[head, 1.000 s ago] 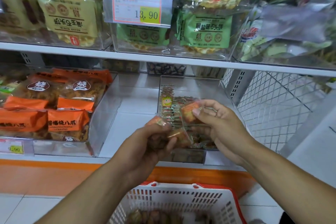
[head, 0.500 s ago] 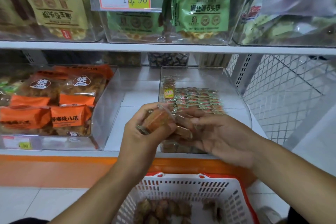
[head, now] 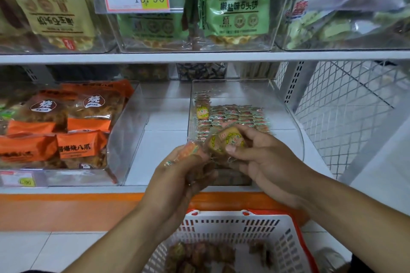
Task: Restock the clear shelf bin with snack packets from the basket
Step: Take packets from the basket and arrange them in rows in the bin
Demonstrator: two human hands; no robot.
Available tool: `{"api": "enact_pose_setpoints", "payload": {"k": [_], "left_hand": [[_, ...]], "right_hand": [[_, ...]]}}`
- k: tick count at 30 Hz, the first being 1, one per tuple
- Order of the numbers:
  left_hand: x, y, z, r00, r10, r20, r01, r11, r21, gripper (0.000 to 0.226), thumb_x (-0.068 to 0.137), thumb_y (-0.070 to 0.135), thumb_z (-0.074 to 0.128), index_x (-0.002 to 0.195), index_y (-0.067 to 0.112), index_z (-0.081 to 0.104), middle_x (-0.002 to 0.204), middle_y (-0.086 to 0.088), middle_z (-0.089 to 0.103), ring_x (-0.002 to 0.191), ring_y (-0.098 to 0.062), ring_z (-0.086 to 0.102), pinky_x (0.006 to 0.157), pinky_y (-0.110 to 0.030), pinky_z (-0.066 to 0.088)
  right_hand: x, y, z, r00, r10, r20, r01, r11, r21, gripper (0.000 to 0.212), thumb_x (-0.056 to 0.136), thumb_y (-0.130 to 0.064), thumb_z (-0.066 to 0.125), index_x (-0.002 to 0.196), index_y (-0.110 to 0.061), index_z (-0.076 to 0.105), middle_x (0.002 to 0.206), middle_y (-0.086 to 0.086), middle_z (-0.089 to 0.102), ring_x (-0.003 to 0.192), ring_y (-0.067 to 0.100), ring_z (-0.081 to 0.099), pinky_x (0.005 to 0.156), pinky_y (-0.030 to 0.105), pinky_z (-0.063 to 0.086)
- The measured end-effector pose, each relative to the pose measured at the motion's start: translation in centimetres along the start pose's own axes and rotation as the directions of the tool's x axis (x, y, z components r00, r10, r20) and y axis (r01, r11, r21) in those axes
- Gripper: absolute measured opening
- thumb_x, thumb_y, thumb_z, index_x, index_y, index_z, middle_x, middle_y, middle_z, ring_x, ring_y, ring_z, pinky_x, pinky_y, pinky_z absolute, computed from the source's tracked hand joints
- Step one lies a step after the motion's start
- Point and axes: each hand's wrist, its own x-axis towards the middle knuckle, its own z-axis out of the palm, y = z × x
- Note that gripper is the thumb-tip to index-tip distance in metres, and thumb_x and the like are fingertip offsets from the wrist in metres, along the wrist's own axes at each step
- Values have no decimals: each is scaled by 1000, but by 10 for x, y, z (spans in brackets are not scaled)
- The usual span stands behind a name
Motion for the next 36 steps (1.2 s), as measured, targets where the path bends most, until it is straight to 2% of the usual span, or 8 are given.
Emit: {"api": "enact_pose_setpoints", "payload": {"k": [7,10,14,18,24,28,32,36], "left_hand": [[3,-5,-3,1000,-14,17,14,1000,10,26,72,5,77,99,4,78,108,-29,73,96,-35,74,72,-34,62],[2,-2,-2,997,40,59,-44,997,58,28,73,3,74,100,8,78,101,-24,75,88,-29,76,73,-35,62],[3,0,-4,994,83,75,-92,988,122,34,71,4,71,104,8,75,105,-22,75,90,-29,75,74,-36,62],[1,2,-3,988,128,88,-144,966,216,36,70,4,73,106,9,74,104,-20,75,88,-30,74,75,-38,62],[3,8,-3,960,276,-38,-249,909,334,26,84,0,74,95,23,77,93,-4,78,84,-22,77,70,-35,63],[11,11,-2,962,259,-89,-217,919,331,26,84,0,75,95,23,77,91,-6,78,84,-22,77,72,-39,64],[18,11,-4,975,201,-98,-162,936,313,24,84,3,76,100,21,77,95,-9,78,89,-25,76,75,-40,64],[22,14,-7,983,164,-88,-133,949,285,23,85,4,75,99,21,78,95,-8,78,88,-24,77,71,-36,63]], "right_hand": [[0,2,7,999,39,-14,-37,997,74,39,95,3,53,127,-15,64,117,14,74,95,23,72,77,38,61],[0,1,6,997,76,7,-76,995,61,35,95,1,54,121,-16,68,117,11,74,98,23,70,86,42,60],[0,-3,-1,990,136,48,-128,982,-139,37,92,-2,61,126,-14,67,123,20,70,105,29,67,104,50,47],[2,-5,-12,976,188,114,-143,936,-322,45,83,10,69,122,-13,69,116,17,73,107,32,71,90,40,58],[57,-3,-21,977,-112,-182,-10,826,-563,44,74,-1,85,109,-15,64,106,3,75,97,14,72,84,26,55],[121,6,-20,958,-138,-253,-53,778,-626,43,73,4,85,101,-18,62,104,0,67,75,8,71,51,12,49],[175,11,-15,934,-182,-308,-85,722,-687,51,71,-1,88,113,-21,66,115,3,61,94,18,63,73,25,55],[199,16,-7,909,-248,-336,-104,643,-758,63,80,3,77,133,-22,55,112,5,65,80,15,57,77,34,58]]}}
